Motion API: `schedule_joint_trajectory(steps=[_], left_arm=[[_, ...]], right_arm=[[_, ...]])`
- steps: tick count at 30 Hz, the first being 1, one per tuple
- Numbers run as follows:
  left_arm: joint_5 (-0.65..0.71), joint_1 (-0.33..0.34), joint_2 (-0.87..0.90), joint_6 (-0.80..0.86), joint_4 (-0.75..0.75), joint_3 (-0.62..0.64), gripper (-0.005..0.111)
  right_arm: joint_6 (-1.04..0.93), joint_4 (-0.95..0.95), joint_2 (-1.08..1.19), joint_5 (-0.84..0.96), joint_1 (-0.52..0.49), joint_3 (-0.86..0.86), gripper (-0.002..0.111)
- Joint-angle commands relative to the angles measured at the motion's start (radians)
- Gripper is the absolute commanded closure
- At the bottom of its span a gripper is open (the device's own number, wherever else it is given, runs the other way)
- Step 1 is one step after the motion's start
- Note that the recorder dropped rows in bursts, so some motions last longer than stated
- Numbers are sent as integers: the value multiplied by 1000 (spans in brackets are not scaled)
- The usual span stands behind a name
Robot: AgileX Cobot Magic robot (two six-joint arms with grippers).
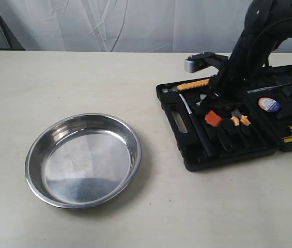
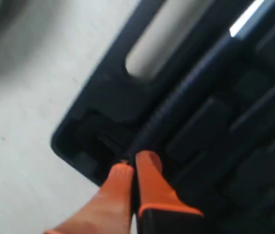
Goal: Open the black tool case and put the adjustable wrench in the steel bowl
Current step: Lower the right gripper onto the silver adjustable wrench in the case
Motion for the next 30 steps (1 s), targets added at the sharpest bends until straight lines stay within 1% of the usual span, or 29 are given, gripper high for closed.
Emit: schedule_joint_trajectory(steps=[1, 3, 5, 6, 8, 11, 13, 15, 17, 19, 20, 22, 26, 27, 28, 30], left_arm=[[-6, -4, 4, -2, -3, -2, 106], [-6, -4, 4, -2, -3, -2, 106], [-6, -4, 4, -2, -3, -2, 106], [-6, -4, 4, -2, -3, -2, 106], [-6, -4, 4, -2, -3, -2, 106], [-6, -4, 4, -2, -3, -2, 106], [-6, -4, 4, -2, -3, -2, 106], [-6, -4, 4, -2, -3, -2, 106], [-6, -4, 4, -2, -3, -2, 106], [-6, -4, 4, -2, -3, -2, 106], [-6, -4, 4, -2, -3, -2, 106], [-6, -4, 4, -2, -3, -2, 106], [-6, -4, 4, -2, -3, -2, 106], [-6, -4, 4, -2, -3, -2, 106], [-6, -4, 4, -2, -3, -2, 106], [-6, -4, 4, -2, -3, -2, 106]], right_arm=[[382, -335, -4, -12, -5, -4, 107], [630, -496, -4, -79, -5, -4, 107], [801, -632, -4, -150, -5, -4, 107], [857, -659, -3, -193, -5, -4, 107], [867, -649, -3, -292, -5, -4, 107], [751, -511, -3, -366, 5, -4, 107], [531, -335, -2, -342, 16, -4, 107], [296, -179, 2, -267, 26, -4, 107], [272, -116, 9, -276, 26, -4, 107], [330, -103, 18, -310, 26, -4, 106], [349, -109, 20, -321, 26, -4, 103], [392, -130, 33, -333, 26, -4, 93], [432, -198, 45, -359, 26, -4, 63], [457, -217, 47, -363, 26, -4, 58], [478, -236, 49, -366, 26, -4, 57], [501, -264, 58, -377, 26, -4, 59]])
